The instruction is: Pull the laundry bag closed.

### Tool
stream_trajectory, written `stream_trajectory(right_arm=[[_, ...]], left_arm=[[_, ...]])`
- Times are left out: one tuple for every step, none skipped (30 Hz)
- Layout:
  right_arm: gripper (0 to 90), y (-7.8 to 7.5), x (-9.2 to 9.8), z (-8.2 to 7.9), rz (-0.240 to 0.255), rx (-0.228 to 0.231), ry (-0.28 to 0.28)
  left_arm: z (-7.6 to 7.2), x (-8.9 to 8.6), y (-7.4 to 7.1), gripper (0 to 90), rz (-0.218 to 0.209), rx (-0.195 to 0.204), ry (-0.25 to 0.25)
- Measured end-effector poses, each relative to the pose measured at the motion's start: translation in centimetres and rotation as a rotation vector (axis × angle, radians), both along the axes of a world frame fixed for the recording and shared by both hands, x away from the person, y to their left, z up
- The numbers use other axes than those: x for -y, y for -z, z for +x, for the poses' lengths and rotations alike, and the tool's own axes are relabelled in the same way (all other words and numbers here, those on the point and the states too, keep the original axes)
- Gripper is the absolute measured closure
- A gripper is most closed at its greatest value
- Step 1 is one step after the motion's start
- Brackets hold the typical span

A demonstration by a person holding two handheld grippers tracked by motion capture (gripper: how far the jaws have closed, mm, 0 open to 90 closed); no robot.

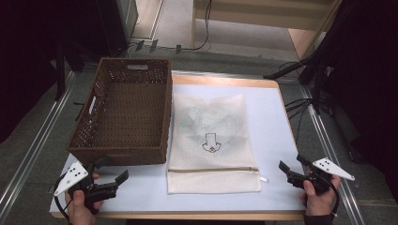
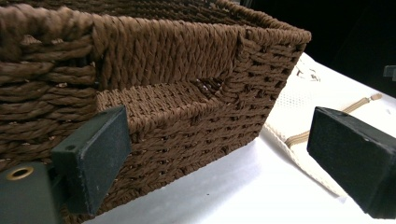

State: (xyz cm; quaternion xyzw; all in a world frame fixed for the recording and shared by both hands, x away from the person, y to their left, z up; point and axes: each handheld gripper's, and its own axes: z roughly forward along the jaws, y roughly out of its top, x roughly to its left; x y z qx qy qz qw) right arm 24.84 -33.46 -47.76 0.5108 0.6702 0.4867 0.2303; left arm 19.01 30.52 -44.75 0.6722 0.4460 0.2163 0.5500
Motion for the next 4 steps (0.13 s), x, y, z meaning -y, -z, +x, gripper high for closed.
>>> stream_trajectory(right_arm=[[15.6, 0.03, -0.03, 0.02, 0.0, -0.001, -0.002], [15.5, 0.05, -0.08, 0.02, -0.002, -0.003, -0.002], [15.5, 0.04, -0.12, -0.01, -0.002, -0.004, -0.001], [15.5, 0.04, -0.12, -0.01, 0.0, -0.005, -0.001]], left_arm=[[0.03, 0.07, 0.0, 6.6, 0.01, -0.004, 0.005], [0.05, 0.18, 0.04, 6.5, 0.008, -0.003, 0.007], [0.05, 0.18, 0.04, 6.5, 0.008, -0.003, 0.007], [0.08, 0.28, 0.07, 6.5, 0.008, -0.004, 0.007]])
